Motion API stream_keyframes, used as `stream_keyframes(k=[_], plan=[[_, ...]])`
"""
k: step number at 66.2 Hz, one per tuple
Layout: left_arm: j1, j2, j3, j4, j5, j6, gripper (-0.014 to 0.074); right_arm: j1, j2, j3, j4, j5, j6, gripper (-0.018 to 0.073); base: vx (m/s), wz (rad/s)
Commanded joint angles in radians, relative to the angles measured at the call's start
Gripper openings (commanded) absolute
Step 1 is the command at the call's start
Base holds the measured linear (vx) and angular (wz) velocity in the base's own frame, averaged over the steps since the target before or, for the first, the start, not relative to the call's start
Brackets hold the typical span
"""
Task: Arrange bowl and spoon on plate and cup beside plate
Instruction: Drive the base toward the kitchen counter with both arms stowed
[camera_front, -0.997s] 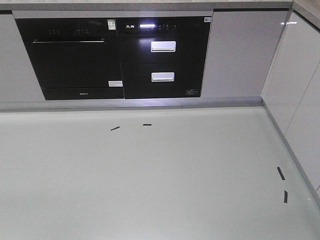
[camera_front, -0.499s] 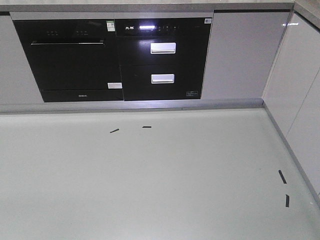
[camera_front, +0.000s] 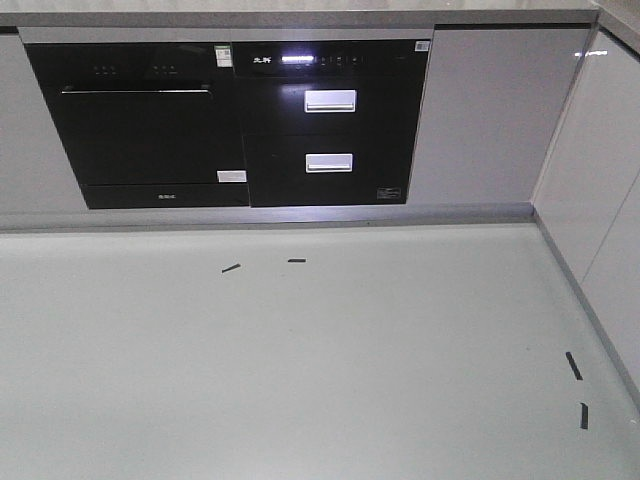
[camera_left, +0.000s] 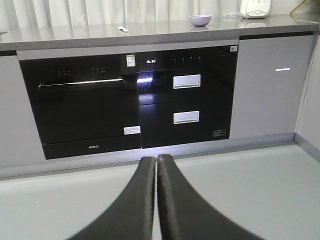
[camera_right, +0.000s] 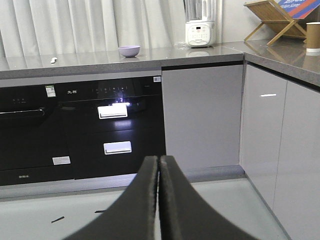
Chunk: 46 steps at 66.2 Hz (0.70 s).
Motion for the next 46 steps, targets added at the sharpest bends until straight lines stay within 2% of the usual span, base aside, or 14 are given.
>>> stream_keyframes(k=[1,46], plan=[[0.002,0.008,-0.008,-0.001,-0.068,-0.013,-0.0006,-0.005,-0.007,0.004,-0.003,-0.076,-0.003,-0.0003,0.06,0.07],[0.002,0.008,-0.008,-0.001,-0.068,-0.013,-0.0006,-0.005,-0.007,0.004,-0.003,-0.076,-0.003,-0.0003,0.06,0.07]])
